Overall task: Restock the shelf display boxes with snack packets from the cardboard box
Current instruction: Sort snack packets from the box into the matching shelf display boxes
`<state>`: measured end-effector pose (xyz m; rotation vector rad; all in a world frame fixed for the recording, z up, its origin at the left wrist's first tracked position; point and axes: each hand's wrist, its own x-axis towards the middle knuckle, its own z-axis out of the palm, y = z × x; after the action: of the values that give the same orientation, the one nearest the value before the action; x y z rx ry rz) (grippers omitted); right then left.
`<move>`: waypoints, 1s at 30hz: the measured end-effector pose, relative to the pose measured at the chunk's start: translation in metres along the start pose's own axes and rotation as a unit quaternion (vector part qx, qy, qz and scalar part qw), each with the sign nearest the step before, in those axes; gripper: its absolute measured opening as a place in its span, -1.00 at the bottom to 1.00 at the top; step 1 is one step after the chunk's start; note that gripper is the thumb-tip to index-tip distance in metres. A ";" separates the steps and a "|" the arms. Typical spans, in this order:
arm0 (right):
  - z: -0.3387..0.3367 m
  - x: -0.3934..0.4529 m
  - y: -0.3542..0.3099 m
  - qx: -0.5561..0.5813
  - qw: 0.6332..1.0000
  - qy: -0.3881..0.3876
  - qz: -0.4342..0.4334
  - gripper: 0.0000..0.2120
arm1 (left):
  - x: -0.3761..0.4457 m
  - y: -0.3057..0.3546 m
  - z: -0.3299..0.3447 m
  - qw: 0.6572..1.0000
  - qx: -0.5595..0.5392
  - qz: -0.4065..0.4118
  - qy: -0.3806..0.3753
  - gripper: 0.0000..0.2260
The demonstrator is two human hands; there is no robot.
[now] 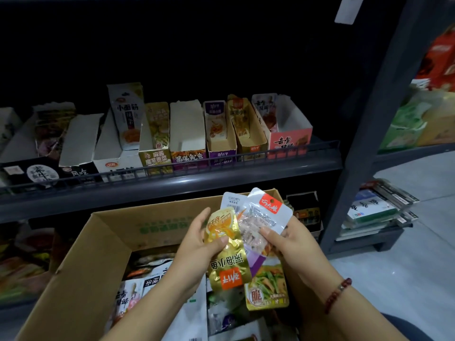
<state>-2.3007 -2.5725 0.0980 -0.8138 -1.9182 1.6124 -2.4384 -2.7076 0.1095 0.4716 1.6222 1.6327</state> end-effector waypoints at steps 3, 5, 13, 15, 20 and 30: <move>-0.002 -0.001 0.000 0.077 0.997 0.006 0.019 -0.73 | 0.002 0.002 -0.005 0.998 -0.059 -0.013 0.022 -0.39; -0.003 -0.001 0.001 0.128 0.991 0.024 0.034 -0.73 | 0.002 0.005 -0.007 0.996 -0.085 -0.020 0.023 -0.49; -0.005 -0.004 -0.007 0.214 0.972 0.079 0.046 -0.83 | 0.002 0.008 -0.015 0.991 -0.107 -0.055 0.058 -0.78; -0.006 -0.006 -0.009 0.211 0.975 0.058 0.039 -0.83 | 0.001 0.007 -0.016 0.992 -0.101 -0.055 0.051 -0.79; -0.002 -0.006 -0.006 0.130 0.990 0.038 0.039 -0.80 | -0.008 0.006 -0.001 0.993 -0.093 -0.060 -0.032 -0.64; 0.003 -0.006 -0.004 0.023 0.997 0.069 -0.011 -0.70 | -0.016 -0.001 0.015 1.000 -0.026 -0.001 -0.006 -0.72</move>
<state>-2.2993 -2.5794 0.1018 -0.8587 -1.7825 1.5399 -2.4173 -2.7094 0.1145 0.4523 1.5670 1.6626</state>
